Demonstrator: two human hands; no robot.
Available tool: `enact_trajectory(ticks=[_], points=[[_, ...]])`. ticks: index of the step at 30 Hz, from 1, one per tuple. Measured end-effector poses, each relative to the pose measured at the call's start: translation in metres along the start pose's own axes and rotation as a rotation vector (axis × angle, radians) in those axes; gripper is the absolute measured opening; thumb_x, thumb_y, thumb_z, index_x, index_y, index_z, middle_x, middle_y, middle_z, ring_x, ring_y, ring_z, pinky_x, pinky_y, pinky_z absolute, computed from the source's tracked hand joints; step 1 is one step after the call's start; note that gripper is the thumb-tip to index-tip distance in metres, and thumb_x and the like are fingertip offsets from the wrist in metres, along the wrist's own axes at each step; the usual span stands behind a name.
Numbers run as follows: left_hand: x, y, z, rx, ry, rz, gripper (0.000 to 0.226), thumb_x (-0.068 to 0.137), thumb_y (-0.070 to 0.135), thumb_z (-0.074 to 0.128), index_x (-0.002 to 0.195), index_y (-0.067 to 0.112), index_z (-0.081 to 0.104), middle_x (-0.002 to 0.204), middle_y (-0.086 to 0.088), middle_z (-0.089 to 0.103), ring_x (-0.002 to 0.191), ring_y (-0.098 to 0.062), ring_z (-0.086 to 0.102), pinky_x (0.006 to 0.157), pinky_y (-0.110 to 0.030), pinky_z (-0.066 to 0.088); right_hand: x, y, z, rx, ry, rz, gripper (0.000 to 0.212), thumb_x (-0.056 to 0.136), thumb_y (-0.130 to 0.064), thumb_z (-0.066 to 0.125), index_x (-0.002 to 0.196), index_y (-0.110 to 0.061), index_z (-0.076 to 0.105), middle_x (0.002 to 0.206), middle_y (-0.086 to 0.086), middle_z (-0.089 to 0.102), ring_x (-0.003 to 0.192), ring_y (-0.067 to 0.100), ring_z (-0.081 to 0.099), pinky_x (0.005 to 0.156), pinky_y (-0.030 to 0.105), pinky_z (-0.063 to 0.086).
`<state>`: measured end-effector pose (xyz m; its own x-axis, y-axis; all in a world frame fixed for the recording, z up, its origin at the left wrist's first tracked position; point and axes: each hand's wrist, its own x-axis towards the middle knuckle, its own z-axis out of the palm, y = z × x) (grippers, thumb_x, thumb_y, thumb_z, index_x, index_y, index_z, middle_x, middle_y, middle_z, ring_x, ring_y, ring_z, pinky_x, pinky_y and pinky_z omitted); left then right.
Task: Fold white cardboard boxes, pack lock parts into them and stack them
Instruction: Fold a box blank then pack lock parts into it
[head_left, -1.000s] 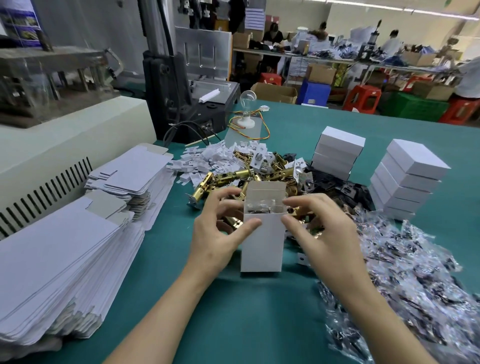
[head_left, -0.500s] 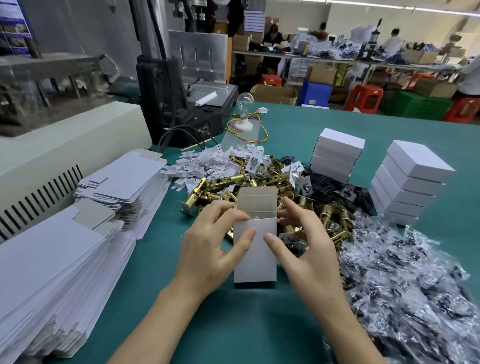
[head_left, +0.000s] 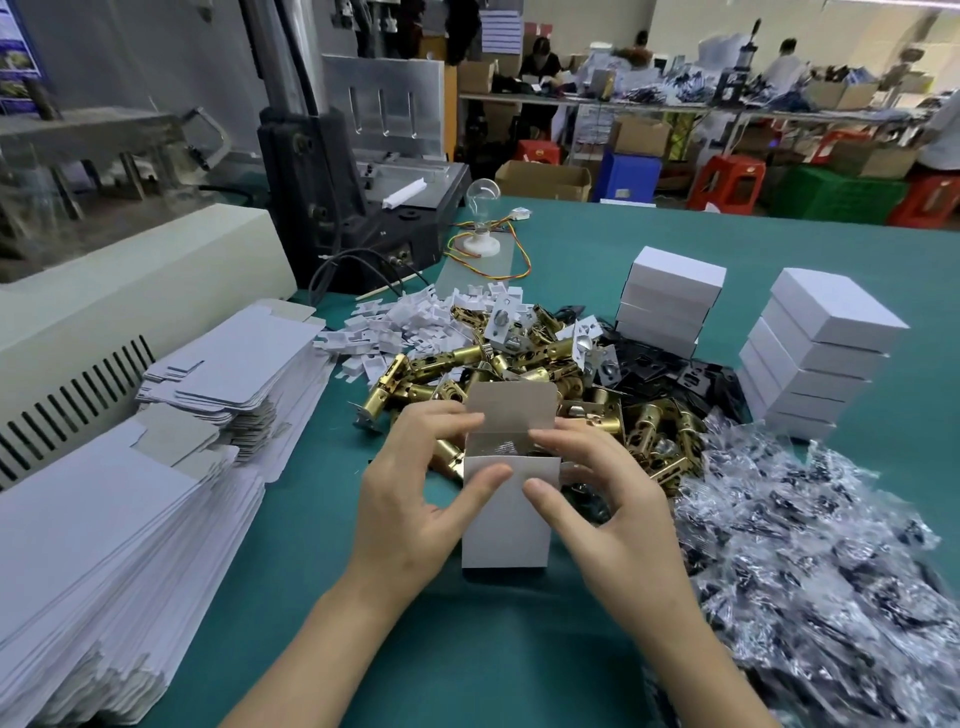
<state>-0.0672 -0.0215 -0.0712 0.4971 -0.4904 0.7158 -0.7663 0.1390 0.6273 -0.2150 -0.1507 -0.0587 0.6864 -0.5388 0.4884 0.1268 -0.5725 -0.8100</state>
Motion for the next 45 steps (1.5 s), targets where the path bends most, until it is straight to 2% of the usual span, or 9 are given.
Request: enact_trajectory(ticks=[5, 17, 20, 24, 27, 29, 32, 36, 45], points=[[-0.001, 0.002, 0.001, -0.036, -0.079, -0.016, 0.017, 0.097, 0.035, 0.069, 0.104, 0.022, 0.077, 0.123, 0.020, 0.060, 0.116, -0.013, 0.064, 0.077, -0.024, 0.053, 0.000, -0.003, 0.000, -0.038, 0.002, -0.023, 0.021, 0.096, -0.019, 0.068, 0.115, -0.026, 0.072, 0.118, -0.020, 0.068, 0.118, 0.008, 0.064, 0.093, 0.026, 0.054], [0.000, 0.004, 0.004, 0.064, -0.064, 0.017, 0.037, 0.103, 0.025, 0.048, 0.083, 0.011, 0.076, 0.107, 0.004, 0.064, 0.104, -0.018, 0.061, 0.083, -0.041, 0.050, -0.003, -0.011, 0.003, -0.053, 0.064, -0.029, 0.027, 0.104, -0.019, 0.049, 0.092, -0.016, 0.073, 0.099, -0.011, 0.067, 0.103, 0.016, 0.065, 0.084, 0.027, 0.051], [-0.001, 0.003, 0.004, 0.095, -0.032, 0.043, 0.037, 0.104, 0.025, 0.048, 0.087, 0.012, 0.079, 0.108, 0.004, 0.065, 0.107, -0.018, 0.061, 0.086, -0.039, 0.050, -0.002, -0.013, 0.003, -0.030, 0.092, -0.026, 0.025, 0.103, -0.017, 0.052, 0.094, -0.017, 0.074, 0.101, -0.012, 0.068, 0.104, 0.013, 0.066, 0.085, 0.019, 0.048], [-0.001, 0.004, 0.003, 0.076, 0.028, 0.066, 0.021, 0.103, 0.024, 0.058, 0.109, 0.016, 0.076, 0.111, 0.009, 0.071, 0.107, -0.013, 0.066, 0.084, -0.035, 0.054, -0.003, -0.012, 0.005, 0.090, 0.092, 0.060, 0.014, 0.101, -0.026, 0.059, 0.112, -0.031, 0.065, 0.105, -0.009, 0.070, 0.101, 0.018, 0.068, 0.082, 0.028, 0.055], [-0.002, 0.006, 0.004, 0.002, 0.058, -0.050, 0.038, 0.099, 0.034, 0.063, 0.131, 0.014, 0.063, 0.129, 0.032, 0.062, 0.111, -0.005, 0.067, 0.086, -0.023, 0.054, -0.002, -0.012, 0.006, 0.229, 0.099, 0.164, 0.034, 0.097, -0.031, 0.060, 0.129, -0.040, 0.056, 0.110, -0.005, 0.071, 0.101, 0.019, 0.068, 0.086, 0.038, 0.056], [-0.003, 0.006, 0.004, -0.029, 0.046, -0.094, 0.048, 0.098, 0.037, 0.063, 0.142, 0.019, 0.059, 0.127, 0.025, 0.067, 0.110, -0.010, 0.068, 0.086, -0.021, 0.053, 0.000, -0.013, 0.006, 0.244, 0.064, 0.175, 0.035, 0.097, -0.031, 0.058, 0.130, -0.044, 0.058, 0.113, -0.008, 0.072, 0.103, 0.016, 0.068, 0.086, 0.035, 0.056], [-0.002, 0.006, 0.000, -0.042, 0.027, -0.026, 0.032, 0.100, 0.033, 0.066, 0.132, 0.029, 0.065, 0.117, 0.014, 0.071, 0.103, -0.014, 0.069, 0.081, -0.029, 0.056, 0.002, -0.015, 0.007, 0.254, 0.038, 0.153, 0.028, 0.099, -0.023, 0.054, 0.118, -0.041, 0.064, 0.113, -0.009, 0.072, 0.103, 0.014, 0.069, 0.084, 0.035, 0.056], [0.000, 0.000, -0.001, 0.005, 0.008, 0.156, 0.014, 0.102, 0.020, 0.068, 0.105, 0.009, 0.076, 0.108, 0.002, 0.075, 0.102, -0.018, 0.072, 0.079, -0.042, 0.058, 0.001, -0.016, 0.006, 0.181, 0.038, 0.072, 0.026, 0.100, -0.017, 0.047, 0.106, -0.027, 0.070, 0.109, -0.006, 0.071, 0.106, 0.018, 0.066, 0.087, 0.026, 0.052], [-0.003, 0.006, -0.002, -0.101, -0.080, 0.077, 0.050, 0.107, 0.051, 0.050, 0.110, 0.010, 0.078, 0.110, 0.005, 0.077, 0.106, -0.014, 0.073, 0.084, -0.037, 0.059, -0.004, -0.020, 0.003, 0.079, 0.044, 0.000, 0.019, 0.097, -0.033, 0.056, 0.107, -0.026, 0.070, 0.109, -0.008, 0.071, 0.106, 0.020, 0.067, 0.083, 0.029, 0.054]])
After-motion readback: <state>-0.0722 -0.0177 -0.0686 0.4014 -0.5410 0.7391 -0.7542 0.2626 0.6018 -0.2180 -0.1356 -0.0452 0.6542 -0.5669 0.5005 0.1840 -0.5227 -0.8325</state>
